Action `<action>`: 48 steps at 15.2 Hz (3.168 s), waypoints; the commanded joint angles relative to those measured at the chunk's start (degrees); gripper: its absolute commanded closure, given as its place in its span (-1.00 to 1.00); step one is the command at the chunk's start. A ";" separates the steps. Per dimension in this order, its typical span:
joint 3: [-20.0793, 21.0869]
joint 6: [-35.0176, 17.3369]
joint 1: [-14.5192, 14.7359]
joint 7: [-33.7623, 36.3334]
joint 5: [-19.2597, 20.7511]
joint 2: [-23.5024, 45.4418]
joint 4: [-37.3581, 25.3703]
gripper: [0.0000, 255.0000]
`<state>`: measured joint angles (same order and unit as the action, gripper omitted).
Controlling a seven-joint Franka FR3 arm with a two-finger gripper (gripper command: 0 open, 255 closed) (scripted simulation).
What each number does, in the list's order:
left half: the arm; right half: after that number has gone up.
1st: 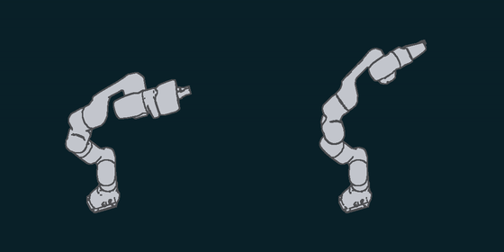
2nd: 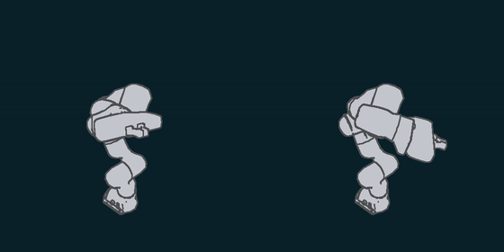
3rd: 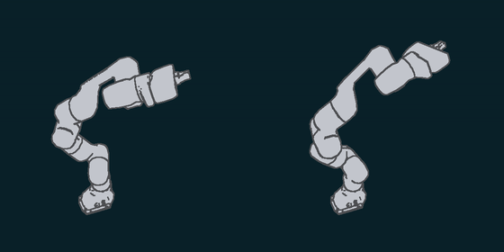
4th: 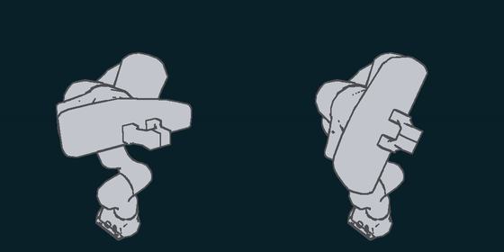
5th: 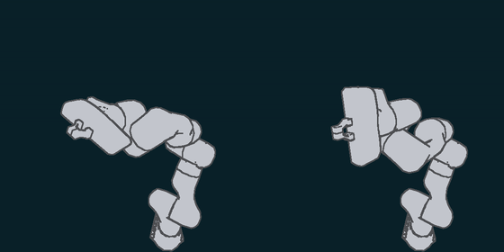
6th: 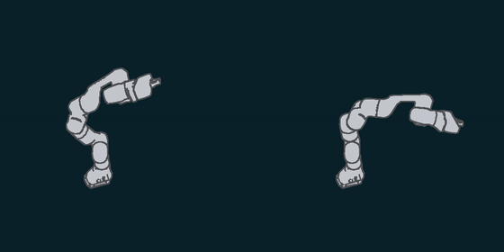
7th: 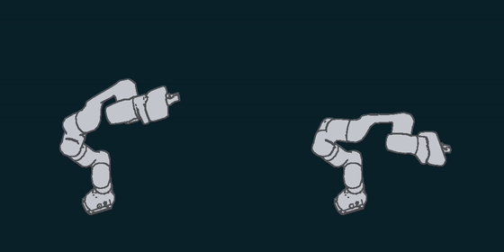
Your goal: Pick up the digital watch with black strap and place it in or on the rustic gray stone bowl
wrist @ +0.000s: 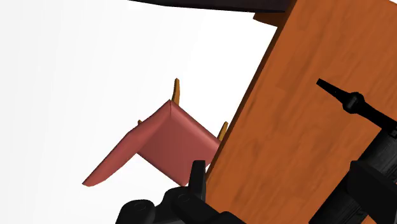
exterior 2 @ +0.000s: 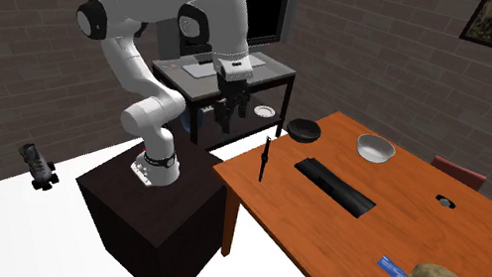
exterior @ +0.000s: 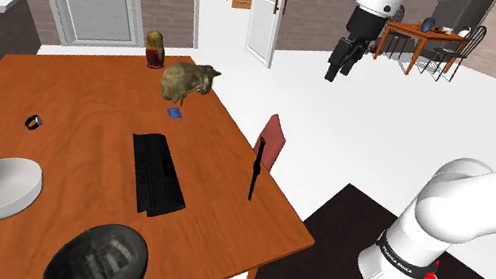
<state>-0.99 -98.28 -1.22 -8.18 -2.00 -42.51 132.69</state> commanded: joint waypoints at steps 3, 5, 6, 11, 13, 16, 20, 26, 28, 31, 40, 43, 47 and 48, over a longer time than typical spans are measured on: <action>-2.28 -4.81 2.45 -5.85 -1.83 -0.18 3.98 -1.00; -4.64 -9.40 5.10 -11.91 -3.77 0.10 7.50 -1.00; -5.84 -11.60 6.50 -15.04 -4.81 0.41 9.09 -1.00; -12.19 -21.50 14.45 -31.83 -10.83 3.55 15.37 -1.00; -14.94 -24.84 18.16 -39.15 -13.72 5.44 17.09 -1.00; -19.40 -28.99 24.43 -50.77 -18.62 8.80 18.86 -1.00; -25.61 -32.49 33.70 -67.56 -26.42 14.10 19.75 -1.00; -29.49 -35.45 41.35 -79.95 -34.27 19.57 20.07 -1.00; -29.59 -36.86 42.56 -81.04 -36.06 20.86 20.33 -1.00; -29.76 -38.58 44.18 -82.61 -38.58 22.63 20.53 -1.00; -29.75 -38.56 44.16 -82.61 -38.57 22.63 20.52 1.00; -29.75 -38.56 44.16 -82.62 -38.57 22.63 20.53 1.00; -29.75 -38.57 44.16 -82.62 -38.58 22.63 20.53 1.00; -29.75 -38.57 44.16 -82.62 -38.57 22.63 20.53 1.00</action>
<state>-30.74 -136.85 42.94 -90.80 -40.58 -19.88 153.22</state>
